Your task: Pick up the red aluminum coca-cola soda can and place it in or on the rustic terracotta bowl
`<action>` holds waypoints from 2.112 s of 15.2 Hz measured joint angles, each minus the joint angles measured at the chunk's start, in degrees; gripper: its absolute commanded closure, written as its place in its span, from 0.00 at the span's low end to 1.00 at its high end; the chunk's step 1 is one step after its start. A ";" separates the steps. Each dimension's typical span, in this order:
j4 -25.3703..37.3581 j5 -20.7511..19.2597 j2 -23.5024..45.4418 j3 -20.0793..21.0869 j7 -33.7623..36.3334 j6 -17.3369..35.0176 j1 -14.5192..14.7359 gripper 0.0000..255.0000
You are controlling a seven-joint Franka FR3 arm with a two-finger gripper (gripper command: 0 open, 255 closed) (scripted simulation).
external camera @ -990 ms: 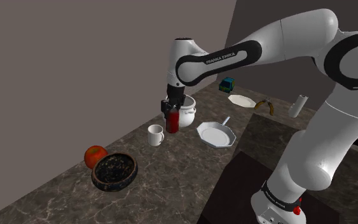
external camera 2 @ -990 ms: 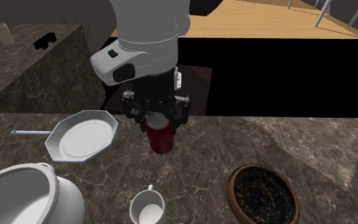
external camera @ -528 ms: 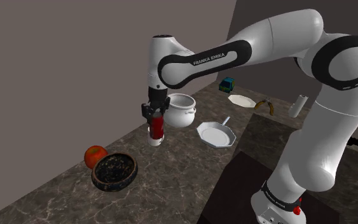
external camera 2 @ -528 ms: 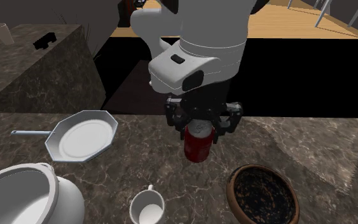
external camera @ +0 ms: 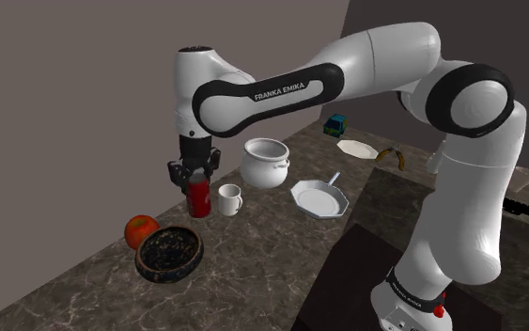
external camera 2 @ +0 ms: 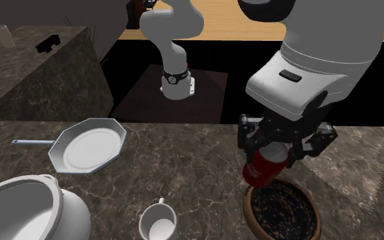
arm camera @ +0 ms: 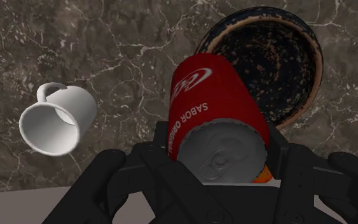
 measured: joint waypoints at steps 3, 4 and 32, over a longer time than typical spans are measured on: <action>6.34 -1.35 4.34 0.86 3.50 -2.24 2.68 1.00; 8.79 -1.74 5.74 1.05 4.32 -3.38 3.47 1.00; 8.83 -4.64 15.50 0.61 8.21 5.94 6.26 0.00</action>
